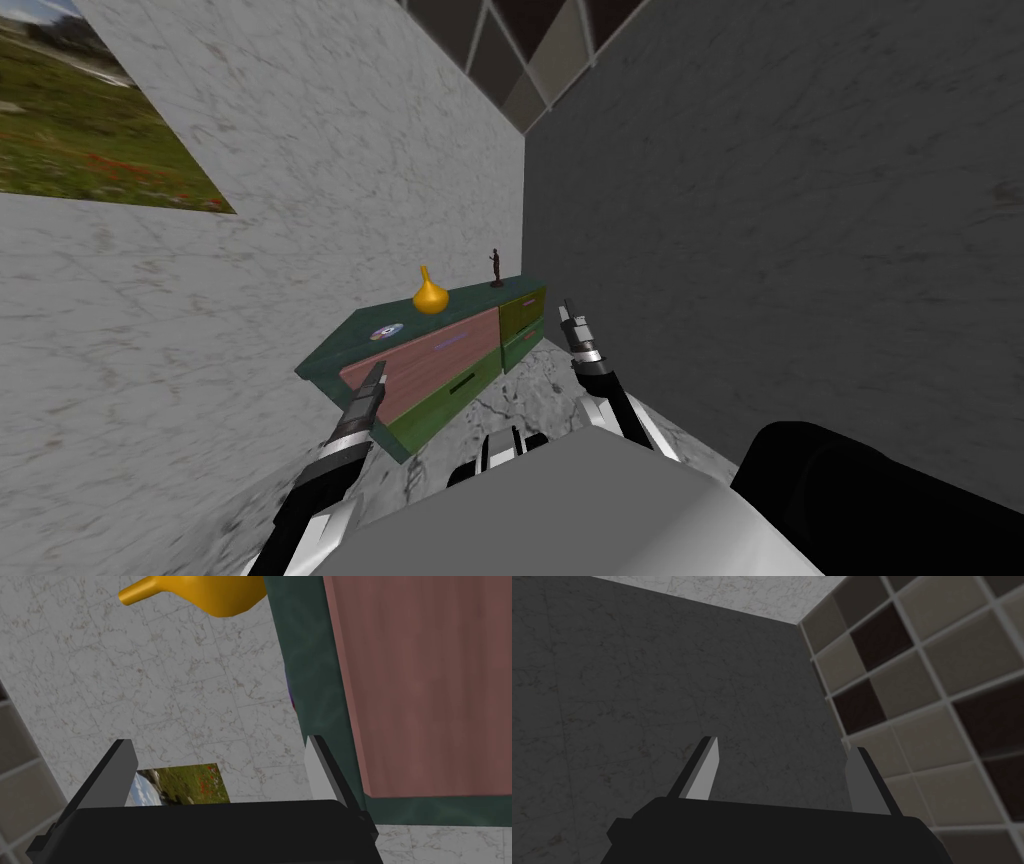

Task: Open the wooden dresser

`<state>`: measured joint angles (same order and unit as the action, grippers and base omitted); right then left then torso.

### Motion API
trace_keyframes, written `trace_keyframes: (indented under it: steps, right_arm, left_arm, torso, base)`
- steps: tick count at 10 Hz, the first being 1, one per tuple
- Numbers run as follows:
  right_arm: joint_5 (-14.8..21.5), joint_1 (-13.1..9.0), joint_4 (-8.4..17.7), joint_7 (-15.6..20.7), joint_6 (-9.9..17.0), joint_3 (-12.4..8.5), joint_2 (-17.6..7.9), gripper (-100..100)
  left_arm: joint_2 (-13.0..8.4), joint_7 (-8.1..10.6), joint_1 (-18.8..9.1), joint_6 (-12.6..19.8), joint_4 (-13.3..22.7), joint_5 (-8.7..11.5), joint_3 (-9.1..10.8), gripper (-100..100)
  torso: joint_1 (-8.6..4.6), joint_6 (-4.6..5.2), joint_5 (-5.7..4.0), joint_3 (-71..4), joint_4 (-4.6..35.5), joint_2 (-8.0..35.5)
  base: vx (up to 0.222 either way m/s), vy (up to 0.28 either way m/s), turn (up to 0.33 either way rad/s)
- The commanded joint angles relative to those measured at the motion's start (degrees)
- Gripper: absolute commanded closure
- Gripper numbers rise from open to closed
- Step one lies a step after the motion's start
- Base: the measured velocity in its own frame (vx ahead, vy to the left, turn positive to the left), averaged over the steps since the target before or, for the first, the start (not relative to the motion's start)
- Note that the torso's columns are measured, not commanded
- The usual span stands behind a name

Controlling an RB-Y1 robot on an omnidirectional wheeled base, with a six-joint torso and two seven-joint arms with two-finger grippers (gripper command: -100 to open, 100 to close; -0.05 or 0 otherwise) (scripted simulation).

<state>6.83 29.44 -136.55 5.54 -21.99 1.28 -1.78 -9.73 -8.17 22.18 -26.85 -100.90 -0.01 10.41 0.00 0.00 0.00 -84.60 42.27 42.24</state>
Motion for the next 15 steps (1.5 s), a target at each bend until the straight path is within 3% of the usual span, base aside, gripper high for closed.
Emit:
trace_keyframes:
  steps: [1,9,12,15]
  right_arm:
    - [0.0,0.0,0.0,0.0,0.0,0.0,0.0,0]
    - [0.0,0.0,0.0,0.0,0.0,0.0,0.0,0]
    - [0.0,0.0,0.0,0.0,0.0,0.0,0.0,0]
    - [0.0,0.0,0.0,0.0,0.0,0.0,0.0,0]
  left_arm:
    - [0.1,-0.11,-0.8,-0.5,3.5,0.2,0.81,-100]
    - [1.8,-0.35,-3.3,-2.1,14.6,0.7,3.38,-100]
    - [4.5,-0.44,-4.2,-2.6,18.4,0.9,4.25,-100]
    - [9.4,-0.49,-4.7,-2.9,20.7,1.0,4.78,-100]
  torso:
    - [0.06,0.0,0.02,0.0,0.0,0.0]
    - [-0.03,0.0,0.0,0.1,0.0,0.1]
    - [-0.03,0.0,-0.02,0.0,0.0,0.1]
    - [0.08,0.0,0.03,0.1,0.0,0.1]
  base:
    - [0.168,-0.093,0.047]
    - [0.149,-0.097,0.048]
    - [0.136,-0.105,0.046]
    - [0.093,-0.064,0.026]
